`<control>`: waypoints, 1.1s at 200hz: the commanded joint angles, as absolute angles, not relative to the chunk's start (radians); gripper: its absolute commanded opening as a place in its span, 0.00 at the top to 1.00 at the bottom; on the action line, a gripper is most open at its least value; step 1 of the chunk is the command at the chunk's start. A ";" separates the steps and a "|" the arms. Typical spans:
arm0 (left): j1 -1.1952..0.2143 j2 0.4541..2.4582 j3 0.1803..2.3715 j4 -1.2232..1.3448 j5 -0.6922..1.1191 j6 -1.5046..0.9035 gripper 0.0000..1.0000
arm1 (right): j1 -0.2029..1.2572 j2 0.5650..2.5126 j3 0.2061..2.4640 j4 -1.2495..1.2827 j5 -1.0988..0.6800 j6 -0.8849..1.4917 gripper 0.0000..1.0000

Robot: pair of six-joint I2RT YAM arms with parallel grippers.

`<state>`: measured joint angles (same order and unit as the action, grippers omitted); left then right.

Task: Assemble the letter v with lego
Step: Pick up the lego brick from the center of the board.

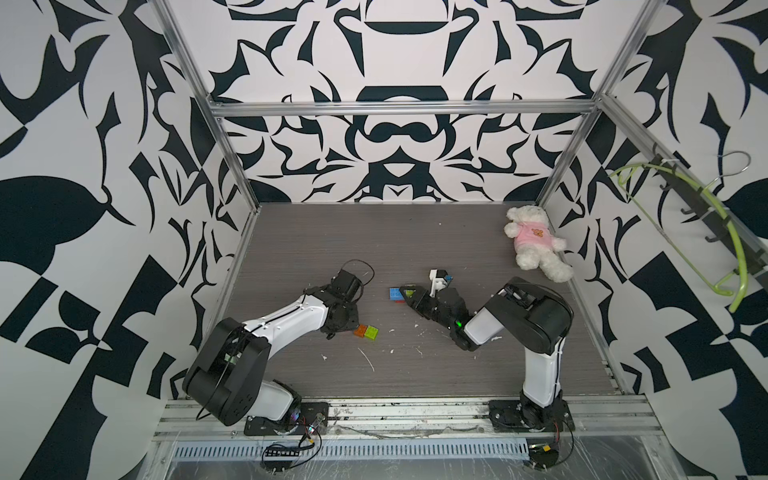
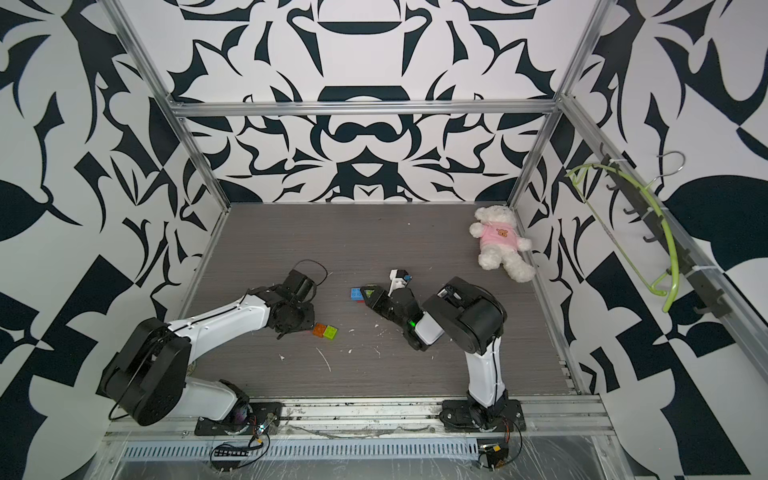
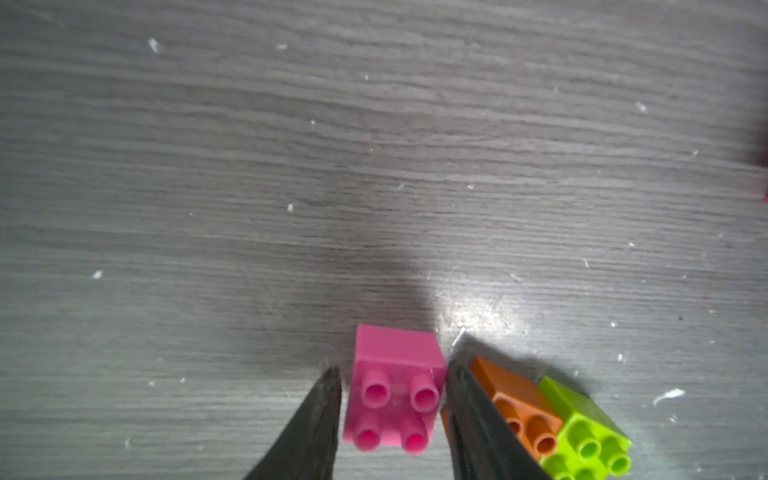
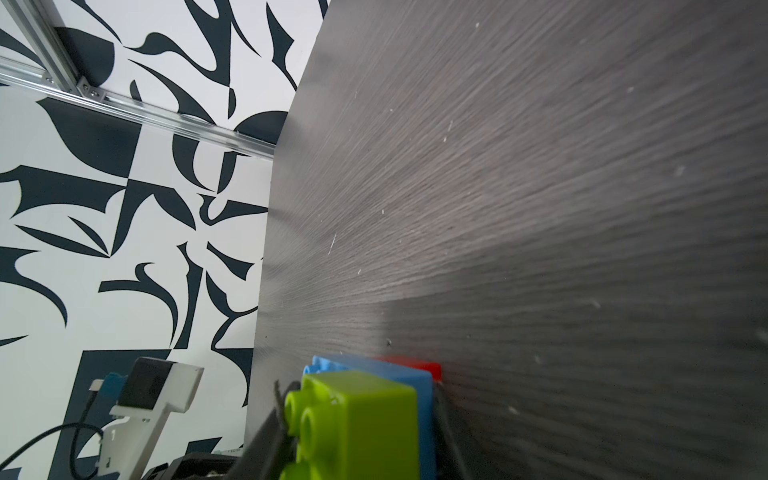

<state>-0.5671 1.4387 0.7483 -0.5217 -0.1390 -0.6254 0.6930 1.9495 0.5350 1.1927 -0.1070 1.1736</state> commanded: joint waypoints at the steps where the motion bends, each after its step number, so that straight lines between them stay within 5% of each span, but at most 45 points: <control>1: -0.567 1.464 0.786 -0.558 -0.138 -0.591 0.55 | 0.689 1.930 0.524 1.155 -0.095 1.149 0.95; 63: -0.568 1.483 0.805 -0.579 -0.143 -0.594 0.69 | 0.684 1.930 0.529 1.148 -0.097 1.148 0.95; 108: -0.568 1.513 0.816 -0.595 -0.156 -0.588 0.55 | 0.683 1.932 0.533 1.146 -0.101 1.146 0.96; 220: -0.584 1.458 0.913 -0.650 -0.223 -0.652 0.83 | 0.681 1.937 0.529 1.142 -0.098 1.140 0.97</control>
<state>-0.5709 1.5005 0.8360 -0.5999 -0.1886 -0.6132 0.6884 1.9491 0.5346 1.1908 -0.1074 1.1667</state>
